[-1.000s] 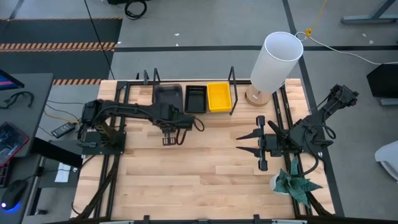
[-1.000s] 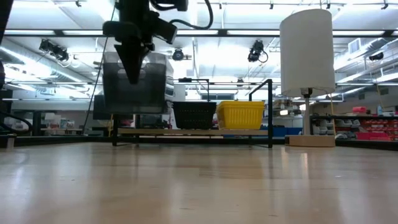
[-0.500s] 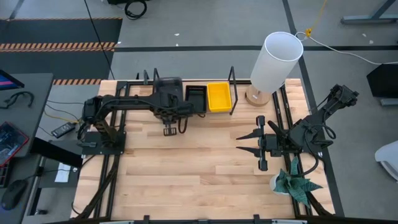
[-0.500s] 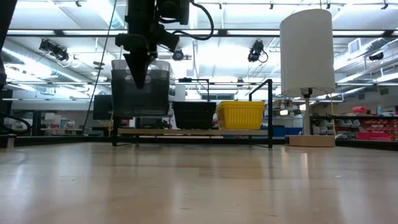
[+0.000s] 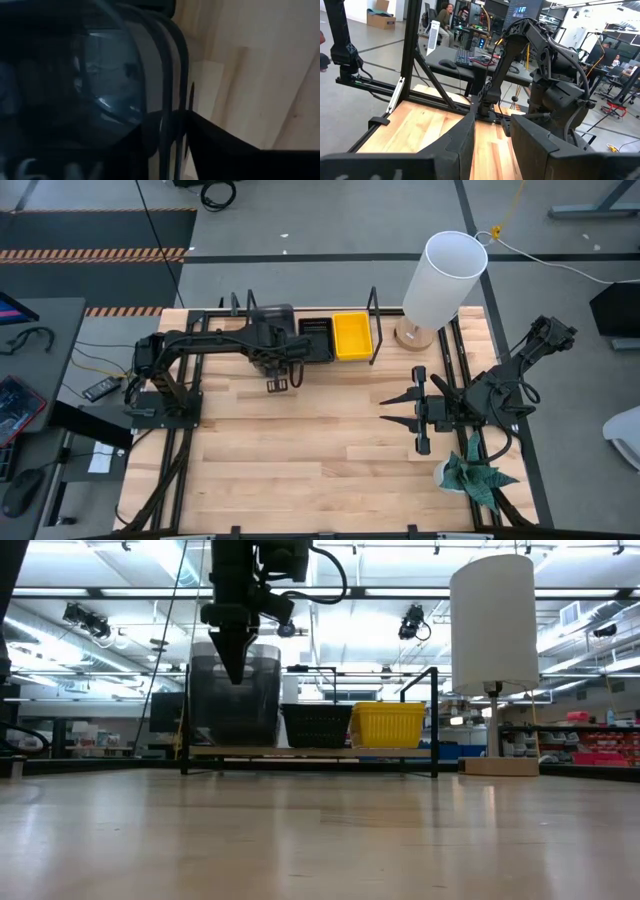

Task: Stack baskets on shelf by color
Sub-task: Put the stacked gray bins on the shelf

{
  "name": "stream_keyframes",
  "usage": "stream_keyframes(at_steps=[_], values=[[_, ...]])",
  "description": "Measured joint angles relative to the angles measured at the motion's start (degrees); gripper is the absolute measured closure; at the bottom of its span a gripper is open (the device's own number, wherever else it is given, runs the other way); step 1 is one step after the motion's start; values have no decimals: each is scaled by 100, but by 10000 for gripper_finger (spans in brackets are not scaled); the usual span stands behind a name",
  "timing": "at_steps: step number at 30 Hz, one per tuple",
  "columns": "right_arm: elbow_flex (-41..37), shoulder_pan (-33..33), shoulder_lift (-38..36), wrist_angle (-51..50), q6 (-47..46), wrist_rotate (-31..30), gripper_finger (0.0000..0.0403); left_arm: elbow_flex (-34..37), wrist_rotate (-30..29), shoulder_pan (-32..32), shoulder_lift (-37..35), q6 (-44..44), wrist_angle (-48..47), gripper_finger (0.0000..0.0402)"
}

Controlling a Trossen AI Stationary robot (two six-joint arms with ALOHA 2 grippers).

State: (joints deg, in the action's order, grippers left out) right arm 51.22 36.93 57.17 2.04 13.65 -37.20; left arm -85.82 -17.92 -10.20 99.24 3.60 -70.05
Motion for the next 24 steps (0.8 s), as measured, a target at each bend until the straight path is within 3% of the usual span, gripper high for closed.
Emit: stream_keyframes(at_steps=[8, 17, 24], values=[[0, 0, 0, -7, 0, 1, 273, 0, -71, 2, 0, -9, -35, 254], [0, 0, 0, -7, 1, 0, 273, 0, -136, 2, 0, -110, -32, 259], [0, 0, 0, -7, 0, 1, 273, 0, -807, 2, 0, -95, -32, 260]])
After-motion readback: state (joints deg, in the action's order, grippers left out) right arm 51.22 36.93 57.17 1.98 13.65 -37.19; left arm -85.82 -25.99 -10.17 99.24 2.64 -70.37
